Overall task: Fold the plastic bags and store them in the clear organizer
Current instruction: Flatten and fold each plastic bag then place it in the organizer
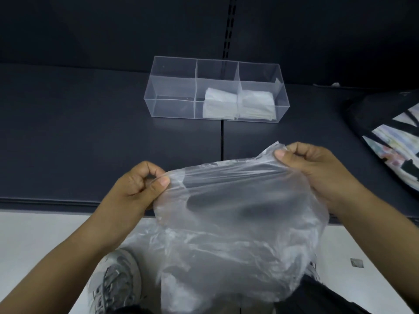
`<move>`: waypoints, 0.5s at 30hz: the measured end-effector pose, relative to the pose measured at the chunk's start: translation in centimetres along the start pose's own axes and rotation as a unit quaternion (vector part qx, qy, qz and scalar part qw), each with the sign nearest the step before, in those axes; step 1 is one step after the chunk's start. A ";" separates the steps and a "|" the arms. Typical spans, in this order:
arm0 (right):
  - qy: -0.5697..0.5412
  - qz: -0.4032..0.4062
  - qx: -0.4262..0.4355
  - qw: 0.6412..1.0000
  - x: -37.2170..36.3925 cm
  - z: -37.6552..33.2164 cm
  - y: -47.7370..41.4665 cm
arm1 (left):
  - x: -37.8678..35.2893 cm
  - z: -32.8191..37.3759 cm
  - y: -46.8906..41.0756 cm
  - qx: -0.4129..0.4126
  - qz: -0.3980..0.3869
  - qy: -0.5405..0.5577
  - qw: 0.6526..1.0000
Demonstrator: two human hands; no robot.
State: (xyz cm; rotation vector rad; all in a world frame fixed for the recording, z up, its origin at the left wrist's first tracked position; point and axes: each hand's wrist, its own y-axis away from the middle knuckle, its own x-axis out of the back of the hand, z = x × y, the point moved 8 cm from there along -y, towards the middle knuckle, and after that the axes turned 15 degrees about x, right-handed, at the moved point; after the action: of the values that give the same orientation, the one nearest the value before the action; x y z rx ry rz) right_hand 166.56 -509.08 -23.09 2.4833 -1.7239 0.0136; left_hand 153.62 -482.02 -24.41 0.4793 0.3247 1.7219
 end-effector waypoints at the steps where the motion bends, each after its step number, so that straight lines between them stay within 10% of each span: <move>1: 0.029 0.011 0.010 0.999 0.5 -0.4 -0.4 | 0.2 -0.2 -0.1 0.015 -0.005 -0.018 1.000; 7: 0.072 -0.064 0.086 0.992 -2.6 -2.6 -2.7 | 0.8 0.4 -2.3 0.103 -0.018 -0.220 0.970; 12: 0.049 -0.150 0.129 0.979 -8.0 -3.6 -5.2 | -6.6 4.2 -5.1 0.087 -0.199 -0.075 0.973; 15: 0.099 -0.150 0.152 0.972 -8.0 -3.3 -7.1 | -5.4 3.4 -7.7 0.130 -0.117 0.048 0.983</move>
State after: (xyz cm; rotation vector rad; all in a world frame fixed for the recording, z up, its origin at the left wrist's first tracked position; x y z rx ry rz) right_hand 170.53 -498.83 -21.03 2.8165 -1.3409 0.5167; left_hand 162.76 -485.89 -25.81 0.5262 0.6555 1.4822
